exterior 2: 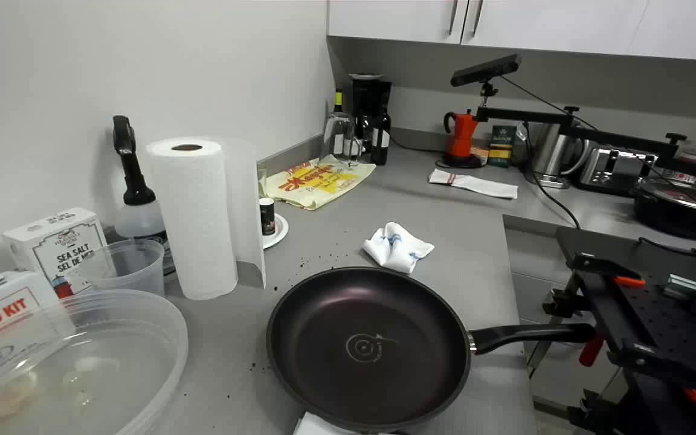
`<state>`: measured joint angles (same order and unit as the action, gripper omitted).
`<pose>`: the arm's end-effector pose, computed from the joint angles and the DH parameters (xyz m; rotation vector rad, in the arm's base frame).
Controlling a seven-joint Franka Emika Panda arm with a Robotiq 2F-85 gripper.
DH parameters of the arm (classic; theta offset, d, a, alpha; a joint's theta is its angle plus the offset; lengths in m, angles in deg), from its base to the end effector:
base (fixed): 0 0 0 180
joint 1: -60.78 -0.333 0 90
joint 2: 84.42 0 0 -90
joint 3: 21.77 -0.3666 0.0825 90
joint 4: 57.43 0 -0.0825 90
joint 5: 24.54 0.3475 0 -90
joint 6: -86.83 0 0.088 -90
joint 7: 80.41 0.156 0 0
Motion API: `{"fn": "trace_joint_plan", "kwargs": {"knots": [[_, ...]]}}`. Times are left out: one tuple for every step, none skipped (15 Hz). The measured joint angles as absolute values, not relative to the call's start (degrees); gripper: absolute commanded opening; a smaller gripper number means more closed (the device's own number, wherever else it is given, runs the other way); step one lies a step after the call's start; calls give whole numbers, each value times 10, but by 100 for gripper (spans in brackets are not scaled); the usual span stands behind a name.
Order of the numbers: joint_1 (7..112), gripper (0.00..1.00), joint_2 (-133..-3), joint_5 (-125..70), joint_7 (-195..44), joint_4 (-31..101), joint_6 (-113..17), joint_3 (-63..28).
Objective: Use the towel to partially wipe the pan
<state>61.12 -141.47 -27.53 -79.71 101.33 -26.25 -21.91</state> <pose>0.2113 -0.0064 0.4764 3.0753 -0.0014 0.3064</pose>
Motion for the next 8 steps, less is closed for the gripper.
{"fn": "trace_joint_plan", "kwargs": {"knots": [[611, 100, -1415, -275, -797, 1013, -262, -219], [611, 100, -1415, -275, -797, 1013, -262, -219], [611, 100, -1414, -275, -796, 1013, -262, -219], [611, 100, -1413, -275, -795, 1013, -262, -219], [613, 100, -1409, -275, -794, 1013, -263, -219], [616, 100, -1403, -275, -794, 1013, -265, -218], [619, 100, -1395, -275, -794, 1013, -270, -216], [624, 100, -1383, -275, -794, 1013, -276, -214]]}}
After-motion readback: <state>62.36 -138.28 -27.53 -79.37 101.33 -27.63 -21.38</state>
